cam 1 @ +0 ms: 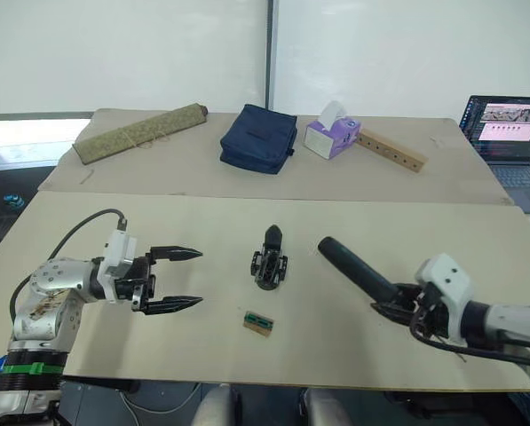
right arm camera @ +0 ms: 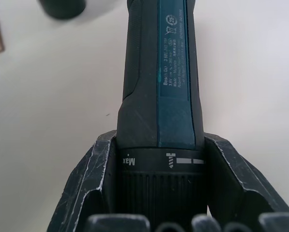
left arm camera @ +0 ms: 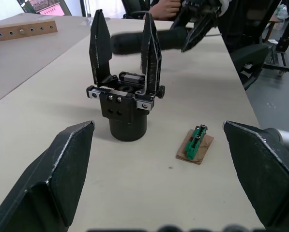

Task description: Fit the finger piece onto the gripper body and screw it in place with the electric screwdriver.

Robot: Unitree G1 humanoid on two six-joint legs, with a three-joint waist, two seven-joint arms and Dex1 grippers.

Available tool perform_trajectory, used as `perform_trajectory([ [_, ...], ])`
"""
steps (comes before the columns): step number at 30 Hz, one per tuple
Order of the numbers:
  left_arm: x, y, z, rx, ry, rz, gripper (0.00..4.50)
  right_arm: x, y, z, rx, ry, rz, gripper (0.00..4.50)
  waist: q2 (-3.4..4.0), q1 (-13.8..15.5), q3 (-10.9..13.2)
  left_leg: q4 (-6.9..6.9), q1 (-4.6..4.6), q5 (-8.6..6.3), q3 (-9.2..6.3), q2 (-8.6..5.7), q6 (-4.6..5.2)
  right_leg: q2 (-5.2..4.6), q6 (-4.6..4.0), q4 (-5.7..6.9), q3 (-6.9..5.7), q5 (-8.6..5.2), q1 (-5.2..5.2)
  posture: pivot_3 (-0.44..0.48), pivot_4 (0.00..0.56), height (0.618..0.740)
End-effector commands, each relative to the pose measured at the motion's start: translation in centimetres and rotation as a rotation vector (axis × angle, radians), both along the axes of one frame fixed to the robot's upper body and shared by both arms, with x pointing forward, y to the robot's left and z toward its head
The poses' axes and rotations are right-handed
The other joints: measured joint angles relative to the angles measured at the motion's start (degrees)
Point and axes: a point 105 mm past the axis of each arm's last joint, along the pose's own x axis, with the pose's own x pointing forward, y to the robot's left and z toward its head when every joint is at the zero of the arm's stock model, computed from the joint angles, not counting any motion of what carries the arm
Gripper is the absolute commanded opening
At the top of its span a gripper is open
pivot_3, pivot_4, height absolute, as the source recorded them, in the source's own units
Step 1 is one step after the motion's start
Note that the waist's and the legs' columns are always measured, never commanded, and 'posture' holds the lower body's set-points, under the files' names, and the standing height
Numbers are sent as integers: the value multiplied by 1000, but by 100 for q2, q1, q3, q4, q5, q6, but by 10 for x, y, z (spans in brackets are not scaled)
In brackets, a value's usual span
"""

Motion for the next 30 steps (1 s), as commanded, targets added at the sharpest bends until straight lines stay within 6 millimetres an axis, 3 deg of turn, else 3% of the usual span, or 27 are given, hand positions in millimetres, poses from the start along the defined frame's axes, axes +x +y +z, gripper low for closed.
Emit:
perform_trajectory([
  [1, -3, -8, 2, 14, -44, -50, 4500, 0, -1, -7, -46, -32, 63, 1969, -3, 1, 0, 0, 1, 0, 0, 0, 0, 1, 0, -1, -1, 0, 2, 0, 150, 740],
  [5, -2, -9, -1, 53, -60, -73, 4500, 2, -12, -22, -61, -20, 63, 1969, -3, -3, 0, -1, 9, 0, 3, 0, 0, 5, -2, 3, -1, 1, 4, 0, 150, 740],
  [10, -3, -7, -1, 61, -70, -72, 4500, 4, -17, -23, -7, -2, 41, 1969, -5, -21, 0, -2, 16, 0, 1, 4, 1, 16, -5, 5, -2, 2, 8, 0, 150, 740],
  [12, -2, -7, 0, 54, -75, -65, 4500, 4, -20, -23, 12, 18, 29, 3019, -5, -24, 0, -2, 16, 0, 1, 4, 1, 15, -5, 6, -2, 2, 8, 0, 150, 740],
  [16, 0, -11, 3, 43, -89, -61, 4500, 0, -21, -14, 44, 69, 47, 4355, -5, -24, 0, -1, 16, 0, 0, 4, 1, 14, -5, 7, -2, 2, 8, 0, 150, 740],
  [17, 1, -11, 4, 42, -95, -60, 4500, 0, -22, -10, 61, 82, 36, 4470, -5, -24, 0, -1, 16, 0, -1, 4, 1, 13, -5, 7, -2, 2, 8, 0, 150, 740],
  [21, 2, -13, 4, 33, -98, -54, 4500, -14, -24, 6, -63, 179, 128, 4470, -2, -19, -1, -1, 17, 1, -1, 4, 1, 7, -5, 11, -1, 2, 9, 0, 150, 740],
  [24, 2, -15, 2, 29, -95, -55, 4500, -7, -24, 28, -121, 216, 110, 4470, -6, -53, 0, 0, 20, 1, -4, 6, 1, 13, -8, 10, -6, 4, 11, 0, 150, 740],
  [30, 1, -19, 1, 23, -89, -65, 4500, -14, -29, 41, -344, 470, 17, 4470, -3, -87, -1, -4, 20, 1, -7, 14, 1, 10, -14, 12, -12, 5, 3, 0, 150, 740],
])
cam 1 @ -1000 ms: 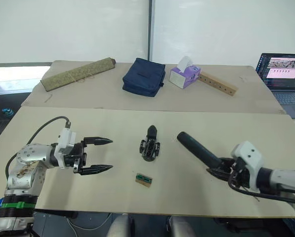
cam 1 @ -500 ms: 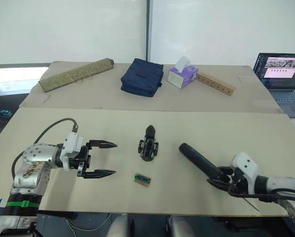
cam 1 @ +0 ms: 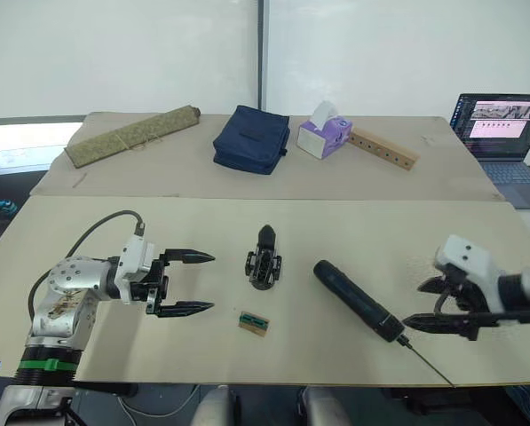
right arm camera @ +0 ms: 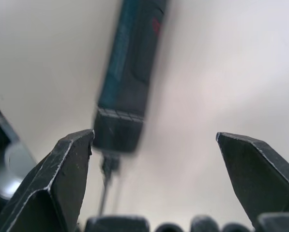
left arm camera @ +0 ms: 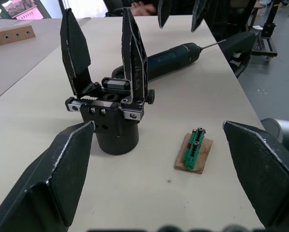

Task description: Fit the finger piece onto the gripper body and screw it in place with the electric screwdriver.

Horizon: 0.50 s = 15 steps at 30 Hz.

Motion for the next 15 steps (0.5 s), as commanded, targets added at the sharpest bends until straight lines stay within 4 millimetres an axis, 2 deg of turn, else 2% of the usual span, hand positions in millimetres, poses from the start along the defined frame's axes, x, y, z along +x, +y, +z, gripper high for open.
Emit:
perform_trajectory([
  [1, -1, -3, 7, -8, -42, -15, 4500, -12, 7, -4, -80, 137, -23, 4470, 0, 2, 0, -1, -1, 0, -2, 1, 0, -2, -1, 0, -2, 0, -2, 0, 150, 740],
  [6, -2, -7, 6, -12, -39, -24, 4500, -5, 31, -10, -120, 159, -6, 4470, -1, 0, 0, 1, -13, 0, -2, -1, 0, -8, -3, -5, -3, 0, -11, 0, 150, 740],
  [15, -5, -12, 5, -17, -32, -39, 4500, 10, 40, -26, -229, 123, -6, 4470, -1, 15, 0, 5, -36, 1, -2, -8, -1, -12, 0, 5, -4, 3, -36, 0, 150, 740],
])
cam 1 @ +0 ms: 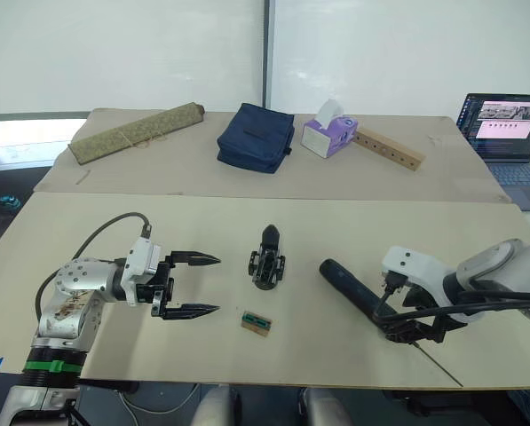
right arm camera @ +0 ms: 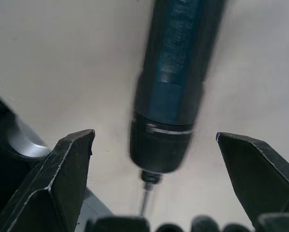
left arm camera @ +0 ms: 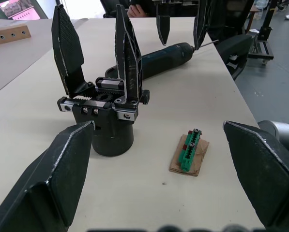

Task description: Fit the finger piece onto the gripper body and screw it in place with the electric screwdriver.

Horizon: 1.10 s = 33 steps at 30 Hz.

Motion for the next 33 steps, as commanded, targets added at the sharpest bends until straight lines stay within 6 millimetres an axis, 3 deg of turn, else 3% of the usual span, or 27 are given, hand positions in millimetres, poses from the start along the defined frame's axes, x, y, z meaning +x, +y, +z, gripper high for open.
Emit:
perform_trajectory([
  [1, -4, -5, 7, -11, -38, -23, 4500, 5, 5, -2, -19, -30, 5, 4470, 0, -15, 0, 0, 1, 0, 0, 1, 0, 2, -1, 0, 0, 1, 0, 0, 150, 740],
  [14, -14, -14, 2, -23, -15, -61, 4500, 11, 15, -23, -45, 8, 19, 4470, 0, -28, 0, 3, 2, 1, 1, 1, 1, 4, -2, 13, 0, 2, -3, 0, 150, 740],
  [17, -15, -14, 1, -22, -11, -62, 4500, 13, 18, -23, -43, 8, 26, 3668, 0, -30, 0, 3, 3, 1, 1, 1, 1, 5, -3, 13, 0, 2, -3, 0, 150, 740],
  [22, -15, -15, -1, -21, -4, -63, 4500, 16, 20, -25, -45, 9, 36, 1952, 0, -29, 0, 3, 3, 1, 0, 1, 1, 5, -3, 13, -1, 2, -3, 0, 150, 740],
  [30, -15, -14, -2, -18, -4, -61, 4500, 14, 10, -18, -18, -6, 16, 1925, 0, -7, 0, 4, 4, 1, 0, 0, 1, 3, -2, 12, -1, 2, 0, 0, 150, 740],
  [33, -14, -11, -2, -12, -4, -59, 4500, 16, 5, 15, 150, -108, -8, 1925, 1, 51, 0, 6, -2, 1, -2, -2, 1, 2, -1, 9, -4, 2, 1, 0, 150, 740],
])
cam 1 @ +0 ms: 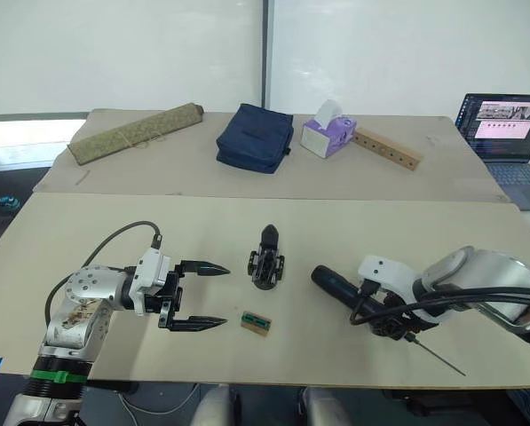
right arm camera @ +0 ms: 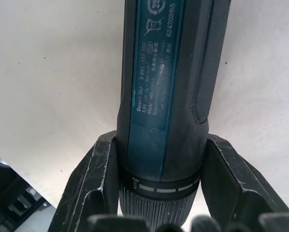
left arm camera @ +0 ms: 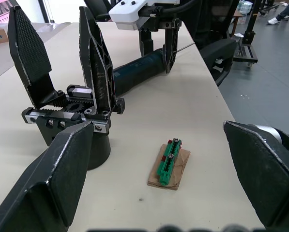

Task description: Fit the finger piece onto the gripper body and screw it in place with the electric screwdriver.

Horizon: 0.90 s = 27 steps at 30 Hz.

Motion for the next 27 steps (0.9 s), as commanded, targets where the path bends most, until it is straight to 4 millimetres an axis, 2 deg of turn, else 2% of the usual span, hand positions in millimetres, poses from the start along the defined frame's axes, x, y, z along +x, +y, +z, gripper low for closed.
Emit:
perform_trajectory([
  [1, -1, 4, 4, -5, -16, -1, 4500, 6, -12, 51, 165, -171, -39, 1925, 1, 53, 0, -1, -5, 0, 0, -2, 0, -2, 2, -4, 0, 1, -3, 0, 150, 740],
  [3, -1, 8, 3, 0, -11, 3, 4500, 1, -16, 61, 234, -231, 6, 1925, 1, 69, 0, -1, -5, 0, 4, -2, 0, -1, 4, -3, 2, 2, -4, 0, 150, 740],
  [6, 1, 12, 1, 4, 5, 8, 4500, -11, -11, 82, 423, -325, 97, 1925, 0, 79, 0, -1, 5, 0, 2, 1, 0, 9, 4, -7, -4, 2, 9, 0, 150, 740],
  [8, 2, 15, -4, 25, 18, -3, 4500, -17, -4, 98, 598, -409, 129, 1925, -2, 64, -1, -2, 12, 0, 1, 4, 0, 22, 1, -9, -7, 4, 20, 0, 150, 740],
  [11, 4, 17, -9, 50, 28, -21, 4500, -29, 16, 118, 847, -554, 242, 1925, -1, 23, -1, -1, 23, 0, 0, 9, 0, 32, -3, -5, 2, 6, 26, 0, 150, 740],
  [13, 5, 16, -13, 66, 32, -32, 4500, -35, 32, 120, 937, -613, 289, 1925, -2, 13, -1, -2, 30, 0, -5, 11, 0, 35, -3, -5, 0, 6, 33, 0, 150, 740],
  [16, 4, 16, -21, 105, 34, -54, 4500, -34, 57, 128, 1021, -827, 362, 1925, -2, -6, -1, -2, 30, 0, -9, 11, 0, 35, -3, -6, -1, 6, 35, 0, 150, 740],
  [18, 6, 13, -25, 105, 41, -48, 4500, -39, 73, 131, 1083, -906, 447, 1925, -2, -31, -1, -2, 30, 0, -8, 7, 0, 32, -3, -4, 0, 6, 33, 0, 150, 740],
  [23, 8, 5, -40, 144, 27, -40, 4500, -45, 105, 129, 1240, -915, 613, 1925, -2, -39, -1, -2, 30, 0, -7, 2, -1, 27, -2, -4, 0, 6, 32, 0, 150, 740],
  [27, 14, -9, -55, 168, 5, -7, 4500, -45, 127, 125, 1319, -850, 716, 1925, -2, -35, -1, -1, 37, 1, -8, 2, -2, 28, -3, -2, 0, 6, 37, 0, 150, 740],
])
